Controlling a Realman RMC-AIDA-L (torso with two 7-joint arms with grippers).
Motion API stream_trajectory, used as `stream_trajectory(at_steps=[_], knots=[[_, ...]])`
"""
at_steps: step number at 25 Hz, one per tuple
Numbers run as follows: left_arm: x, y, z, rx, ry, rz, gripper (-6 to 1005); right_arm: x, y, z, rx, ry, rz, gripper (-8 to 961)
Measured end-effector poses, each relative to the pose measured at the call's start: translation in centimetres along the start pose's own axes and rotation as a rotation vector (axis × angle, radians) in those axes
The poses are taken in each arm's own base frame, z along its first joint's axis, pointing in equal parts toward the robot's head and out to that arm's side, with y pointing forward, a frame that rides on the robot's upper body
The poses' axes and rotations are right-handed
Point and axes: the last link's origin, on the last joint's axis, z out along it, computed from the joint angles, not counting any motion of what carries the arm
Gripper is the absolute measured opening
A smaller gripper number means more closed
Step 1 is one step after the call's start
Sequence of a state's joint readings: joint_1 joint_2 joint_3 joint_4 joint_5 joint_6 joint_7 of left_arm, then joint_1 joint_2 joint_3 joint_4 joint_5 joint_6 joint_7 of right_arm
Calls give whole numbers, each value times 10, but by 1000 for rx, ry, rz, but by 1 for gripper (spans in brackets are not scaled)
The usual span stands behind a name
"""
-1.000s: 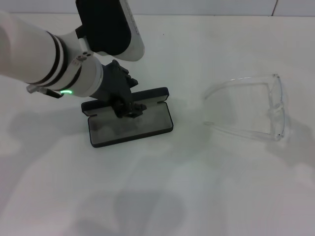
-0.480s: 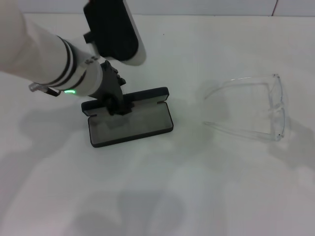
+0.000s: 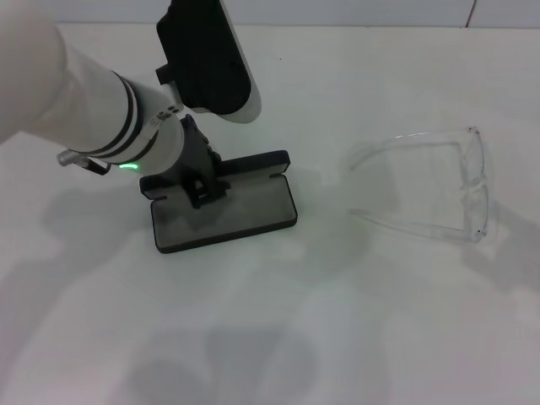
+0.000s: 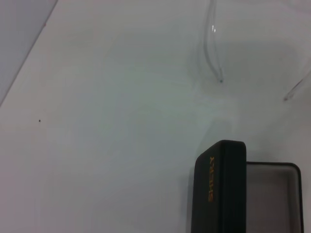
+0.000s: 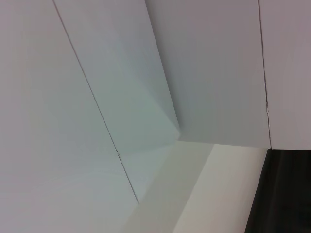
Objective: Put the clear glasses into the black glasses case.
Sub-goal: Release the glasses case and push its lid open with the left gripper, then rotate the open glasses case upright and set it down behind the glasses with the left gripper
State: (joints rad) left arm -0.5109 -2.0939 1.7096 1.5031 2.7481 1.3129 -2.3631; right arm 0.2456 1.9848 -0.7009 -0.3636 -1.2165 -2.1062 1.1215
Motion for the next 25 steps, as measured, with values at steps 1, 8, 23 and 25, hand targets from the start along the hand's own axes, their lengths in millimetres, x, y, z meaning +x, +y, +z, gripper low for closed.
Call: stream_trajectory(at_steps=[1,8,23,25], knots=[[0,0,0,0,0,-5,410,0,0,0,0,0,0,607],[3,-1,-2,9,4,-12,289,-1,3,-5,14,-10,-3,603],[43,40,-15,38,130,234,212,-21,12,-48,205,-126,-115,595],[46,43,-13,46,134,261,212,-23,14,-54,225,-128,-122,594]])
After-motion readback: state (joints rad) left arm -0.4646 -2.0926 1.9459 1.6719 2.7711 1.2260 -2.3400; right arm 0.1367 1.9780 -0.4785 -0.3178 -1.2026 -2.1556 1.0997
